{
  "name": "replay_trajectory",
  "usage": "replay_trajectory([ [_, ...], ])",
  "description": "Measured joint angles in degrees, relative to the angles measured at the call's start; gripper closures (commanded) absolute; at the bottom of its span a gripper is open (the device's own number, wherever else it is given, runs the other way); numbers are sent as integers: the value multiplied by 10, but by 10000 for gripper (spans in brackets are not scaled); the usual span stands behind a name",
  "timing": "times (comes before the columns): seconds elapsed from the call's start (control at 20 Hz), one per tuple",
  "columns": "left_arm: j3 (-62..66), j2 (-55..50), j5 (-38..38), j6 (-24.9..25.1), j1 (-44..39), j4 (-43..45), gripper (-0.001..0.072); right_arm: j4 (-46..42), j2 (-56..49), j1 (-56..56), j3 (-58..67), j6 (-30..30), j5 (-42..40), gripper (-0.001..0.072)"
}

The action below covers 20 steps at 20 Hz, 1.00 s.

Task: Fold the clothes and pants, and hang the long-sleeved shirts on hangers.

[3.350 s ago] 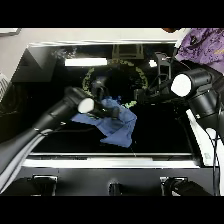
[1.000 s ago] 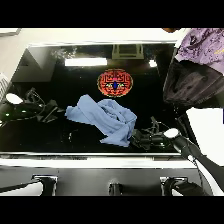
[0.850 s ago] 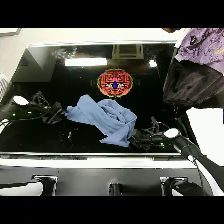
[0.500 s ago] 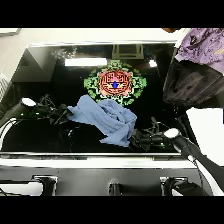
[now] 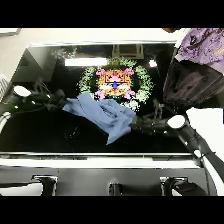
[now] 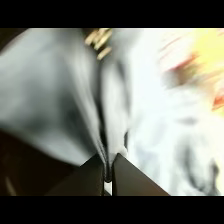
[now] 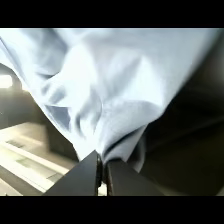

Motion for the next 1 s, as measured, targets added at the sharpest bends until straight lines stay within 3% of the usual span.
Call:
replay_trajectory([
  [0.25,164,122,-10,-5,2,87,696,-147,13,0,270,10,73,681],
  [0.5,258,283,-43,-60,2,216,695,-275,80,0,485,31,141,681],
  [0.75,278,408,-114,-114,2,297,695,-323,174,0,550,66,160,681],
  [1.0,257,435,-164,-139,2,323,694,-366,177,0,563,122,136,681],
])
